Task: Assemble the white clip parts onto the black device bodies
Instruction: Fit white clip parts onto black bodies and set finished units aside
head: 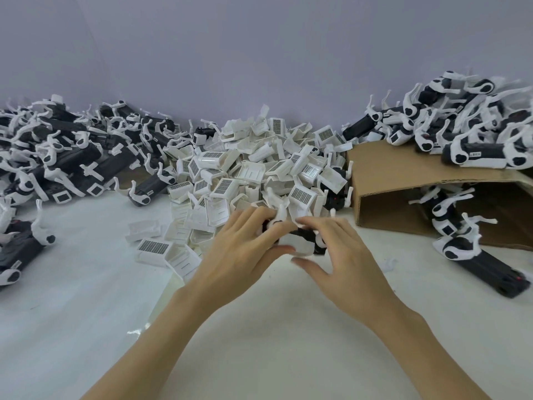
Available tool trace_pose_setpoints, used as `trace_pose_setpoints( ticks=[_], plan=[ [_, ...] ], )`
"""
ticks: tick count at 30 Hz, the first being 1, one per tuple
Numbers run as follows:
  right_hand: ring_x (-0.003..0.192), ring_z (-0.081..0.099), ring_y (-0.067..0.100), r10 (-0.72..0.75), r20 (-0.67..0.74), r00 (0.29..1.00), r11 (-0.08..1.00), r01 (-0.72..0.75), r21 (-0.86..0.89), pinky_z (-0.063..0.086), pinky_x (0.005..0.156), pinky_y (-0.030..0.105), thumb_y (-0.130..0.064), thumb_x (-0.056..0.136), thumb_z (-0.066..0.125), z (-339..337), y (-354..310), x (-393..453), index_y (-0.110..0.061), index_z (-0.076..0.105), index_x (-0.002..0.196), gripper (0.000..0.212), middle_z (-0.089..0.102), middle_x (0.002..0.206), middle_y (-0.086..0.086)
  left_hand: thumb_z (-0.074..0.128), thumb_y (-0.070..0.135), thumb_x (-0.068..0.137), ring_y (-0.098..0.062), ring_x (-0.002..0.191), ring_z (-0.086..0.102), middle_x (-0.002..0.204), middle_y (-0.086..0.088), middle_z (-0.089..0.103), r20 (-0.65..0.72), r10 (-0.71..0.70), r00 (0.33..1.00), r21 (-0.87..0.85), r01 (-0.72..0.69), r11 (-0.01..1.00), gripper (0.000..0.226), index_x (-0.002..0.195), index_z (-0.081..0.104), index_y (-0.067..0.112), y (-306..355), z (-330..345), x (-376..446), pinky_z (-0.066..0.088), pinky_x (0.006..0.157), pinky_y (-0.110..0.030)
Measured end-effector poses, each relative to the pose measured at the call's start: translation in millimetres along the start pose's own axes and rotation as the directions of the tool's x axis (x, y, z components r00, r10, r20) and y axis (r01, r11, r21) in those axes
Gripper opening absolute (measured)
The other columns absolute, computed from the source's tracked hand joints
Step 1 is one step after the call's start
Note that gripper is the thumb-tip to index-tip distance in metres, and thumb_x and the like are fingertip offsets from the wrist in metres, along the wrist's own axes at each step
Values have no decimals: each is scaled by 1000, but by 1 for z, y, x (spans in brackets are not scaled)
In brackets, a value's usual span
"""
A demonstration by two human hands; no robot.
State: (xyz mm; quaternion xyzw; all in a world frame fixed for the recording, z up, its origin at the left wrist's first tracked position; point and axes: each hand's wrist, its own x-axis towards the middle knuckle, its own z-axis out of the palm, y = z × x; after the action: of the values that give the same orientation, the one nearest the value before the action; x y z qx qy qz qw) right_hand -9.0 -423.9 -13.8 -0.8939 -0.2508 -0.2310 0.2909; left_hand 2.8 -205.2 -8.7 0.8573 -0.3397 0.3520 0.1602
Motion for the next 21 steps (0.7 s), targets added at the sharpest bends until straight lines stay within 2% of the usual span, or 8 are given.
trace_pose_setpoints(
  ticks=[2, 4, 6, 9, 13, 16, 18, 21],
  plan=[
    [112, 61, 6, 180, 37, 983, 967, -183, 175, 48, 97, 24, -49, 89, 75, 3, -1, -2, -33, 55, 135, 53, 67, 115, -16, 55, 44, 109, -19, 114, 57, 125, 2, 63, -19, -98, 995, -96, 96, 991, 38, 142, 58, 25, 4, 3, 1, 43, 101, -36],
    [103, 68, 7, 319, 124, 940, 834, -340, 435, 46, 91, 14, -52, 88, 74, 2, -1, -2, -40, 53, 130, 48, 73, 101, -12, 54, 59, 105, -6, 128, 51, 137, 14, 57, -19, -249, 968, -281, 234, 931, 50, 149, 47, 36, 5, 3, 2, 36, 110, -26],
    [92, 74, 14, 392, 205, 897, 631, -424, 650, 52, 85, 24, -48, 92, 74, -1, -1, 2, -36, 58, 127, 40, 75, 94, 5, 60, 64, 100, -12, 142, 45, 148, 16, 47, 59, -279, 958, -444, 276, 852, 59, 152, 42, 44, 1, 1, 1, 35, 115, -25],
    [101, 69, 22, 425, 347, 836, 340, -503, 795, 50, 88, 33, -40, 93, 67, -8, -4, 6, -23, 70, 120, 32, 73, 112, 18, 79, 55, 91, -21, 151, 36, 162, 10, 31, 151, -138, 979, -451, 193, 871, 70, 152, 48, 39, -1, 0, 0, 36, 118, -25],
    [102, 64, 27, 416, 482, 771, 100, -566, 818, 49, 100, 54, -29, 100, 57, -12, -3, 7, -15, 78, 109, 27, 70, 117, 20, 84, 35, 92, -15, 134, 54, 142, 12, 51, 180, -131, 975, -512, 206, 834, 58, 145, 58, 30, 0, 1, 1, 44, 105, -20],
    [84, 68, 29, 419, 415, 808, 266, -546, 794, 55, 85, 44, -30, 109, 45, -12, -4, 8, -10, 76, 110, 37, 71, 104, 19, 82, 34, 93, -18, 117, 61, 127, 13, 58, 168, -176, 970, -505, 238, 830, 50, 138, 62, 28, 2, 1, -1, 49, 90, -22],
    [99, 74, 22, 398, 290, 871, 475, -466, 747, 56, 94, 37, -38, 112, 40, -13, -3, 7, -16, 74, 117, 41, 77, 110, 6, 81, 36, 93, -13, 114, 60, 128, 11, 57, 190, -229, 955, -467, 293, 834, 52, 140, 62, 29, 5, 3, -2, 47, 86, -19],
    [122, 65, 8, 236, 198, 951, 752, -308, 583, 48, 104, 26, -44, 105, 54, -15, -2, 4, -30, 71, 127, 31, 73, 123, -14, 80, 36, 94, -9, 115, 58, 132, 6, 54, 186, -265, 946, -341, 315, 886, 53, 141, 60, 25, 7, 7, -4, 49, 92, -25]
  ],
)
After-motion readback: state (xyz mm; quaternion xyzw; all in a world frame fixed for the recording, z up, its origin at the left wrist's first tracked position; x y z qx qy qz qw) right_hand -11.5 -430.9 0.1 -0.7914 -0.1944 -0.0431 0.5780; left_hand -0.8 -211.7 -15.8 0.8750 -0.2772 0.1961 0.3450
